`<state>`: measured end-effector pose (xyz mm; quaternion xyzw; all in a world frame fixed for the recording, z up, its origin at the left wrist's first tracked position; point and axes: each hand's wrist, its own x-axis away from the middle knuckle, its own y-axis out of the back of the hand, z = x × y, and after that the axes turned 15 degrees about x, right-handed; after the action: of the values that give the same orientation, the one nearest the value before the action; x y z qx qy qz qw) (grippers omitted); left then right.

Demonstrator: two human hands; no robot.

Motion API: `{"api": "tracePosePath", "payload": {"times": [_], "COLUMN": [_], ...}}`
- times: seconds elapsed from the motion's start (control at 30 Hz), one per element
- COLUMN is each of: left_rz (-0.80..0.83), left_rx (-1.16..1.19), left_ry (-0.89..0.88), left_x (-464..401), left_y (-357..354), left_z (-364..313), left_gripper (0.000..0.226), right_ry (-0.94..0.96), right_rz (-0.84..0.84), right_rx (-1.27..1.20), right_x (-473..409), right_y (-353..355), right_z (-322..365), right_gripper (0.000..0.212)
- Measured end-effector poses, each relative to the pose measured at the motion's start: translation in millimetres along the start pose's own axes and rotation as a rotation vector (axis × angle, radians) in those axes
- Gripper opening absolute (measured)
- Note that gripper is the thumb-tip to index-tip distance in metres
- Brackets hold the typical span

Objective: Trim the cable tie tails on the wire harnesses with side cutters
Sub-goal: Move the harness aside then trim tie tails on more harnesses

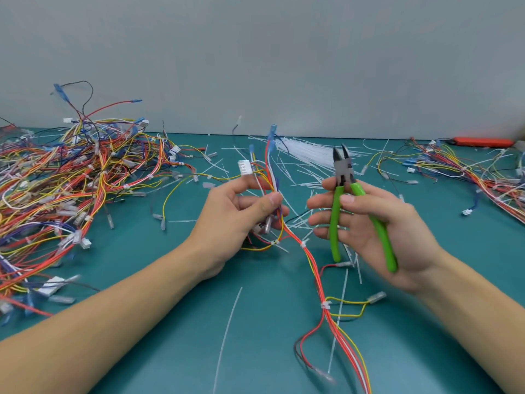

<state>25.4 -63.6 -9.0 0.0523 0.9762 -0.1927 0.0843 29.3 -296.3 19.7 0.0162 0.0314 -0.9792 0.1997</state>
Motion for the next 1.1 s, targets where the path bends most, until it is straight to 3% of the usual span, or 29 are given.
{"api": "tracePosePath", "payload": {"times": [0.07,0.17,0.47,0.57,0.7,0.77,0.93,1.0,1.1], "left_rz": [-0.042,-0.046,-0.061,-0.089,-0.191,-0.221,-0.397,-0.486,-0.52], "left_rx": [0.066,0.112,0.116,0.134,0.161,0.128,-0.146,-0.276,-0.455], "left_ry": [0.055,0.128,0.176,0.188,0.19,0.157,-0.102,-0.183,-0.098], "left_x": [-2,-4,-4,-5,-9,-8,-9,-13,-18], "left_y": [1,2,5,3,6,5,12,22,37], "left_z": [-3,-4,-9,-12,-13,-11,-5,-8,-7], "left_gripper": [0.02,0.011,0.009,0.016,0.032,0.026,0.012,0.021,0.043], "right_ry": [-0.01,0.023,0.114,0.144,0.123,0.108,0.079,0.065,0.074], "right_rz": [-0.033,-0.077,0.168,0.142,-0.024,-0.078,-0.115,-0.104,-0.083], "right_rx": [0.071,0.373,0.808,0.772,0.57,0.504,0.384,0.33,0.215], "right_x": [0,2,15,14,9,8,7,7,6], "right_y": [4,2,-18,-18,-12,-9,-7,-5,-5], "right_z": [2,1,-4,-2,0,1,0,0,3], "right_gripper": [0.033,0.028,0.021,0.017,0.027,0.03,0.031,0.031,0.032]}}
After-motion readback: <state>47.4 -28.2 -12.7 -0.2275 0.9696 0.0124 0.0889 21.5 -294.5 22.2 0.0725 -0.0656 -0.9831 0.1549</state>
